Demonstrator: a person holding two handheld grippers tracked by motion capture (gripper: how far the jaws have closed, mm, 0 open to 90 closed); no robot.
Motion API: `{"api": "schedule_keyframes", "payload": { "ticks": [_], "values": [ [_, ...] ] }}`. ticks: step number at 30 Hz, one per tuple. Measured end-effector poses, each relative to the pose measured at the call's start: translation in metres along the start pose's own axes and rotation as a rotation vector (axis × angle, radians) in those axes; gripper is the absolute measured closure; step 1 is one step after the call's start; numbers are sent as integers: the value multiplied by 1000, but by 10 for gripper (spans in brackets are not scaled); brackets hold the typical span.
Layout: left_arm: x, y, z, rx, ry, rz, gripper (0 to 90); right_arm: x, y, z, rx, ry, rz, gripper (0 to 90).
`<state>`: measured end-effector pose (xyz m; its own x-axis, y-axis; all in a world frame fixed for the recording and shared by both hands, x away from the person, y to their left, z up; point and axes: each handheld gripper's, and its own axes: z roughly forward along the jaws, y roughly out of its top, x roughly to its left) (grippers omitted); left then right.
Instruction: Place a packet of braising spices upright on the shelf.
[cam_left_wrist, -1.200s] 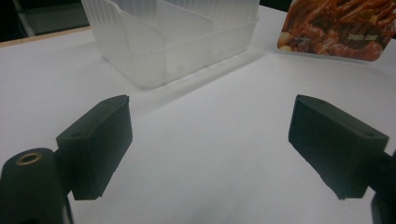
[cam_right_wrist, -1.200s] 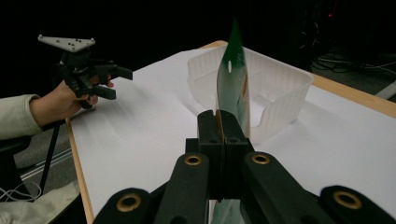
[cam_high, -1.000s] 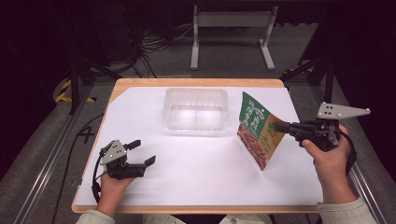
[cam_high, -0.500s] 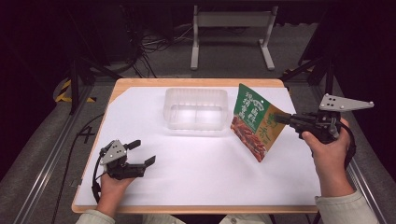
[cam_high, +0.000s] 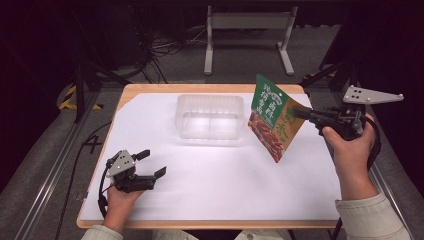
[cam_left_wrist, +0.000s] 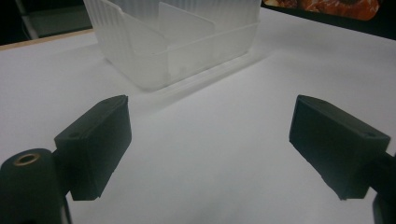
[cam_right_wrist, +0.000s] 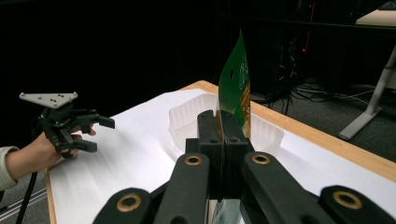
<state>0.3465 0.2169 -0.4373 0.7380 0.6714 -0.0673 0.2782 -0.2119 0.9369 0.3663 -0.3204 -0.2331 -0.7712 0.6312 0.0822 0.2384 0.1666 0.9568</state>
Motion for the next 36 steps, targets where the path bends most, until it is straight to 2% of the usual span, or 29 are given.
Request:
{"api": "schedule_keyframes", "payload": {
  "ticks": [8,24,36],
  "values": [
    [0,0,0,0,2,1,138,-4,12,8,-3,0,-9,900],
    [1,-1,0,-1,2,5,139,-13,37,36,-20,-2,-10,900],
    [1,0,-1,-3,3,8,139,-14,52,65,-20,-9,-18,900]
  ]
}}
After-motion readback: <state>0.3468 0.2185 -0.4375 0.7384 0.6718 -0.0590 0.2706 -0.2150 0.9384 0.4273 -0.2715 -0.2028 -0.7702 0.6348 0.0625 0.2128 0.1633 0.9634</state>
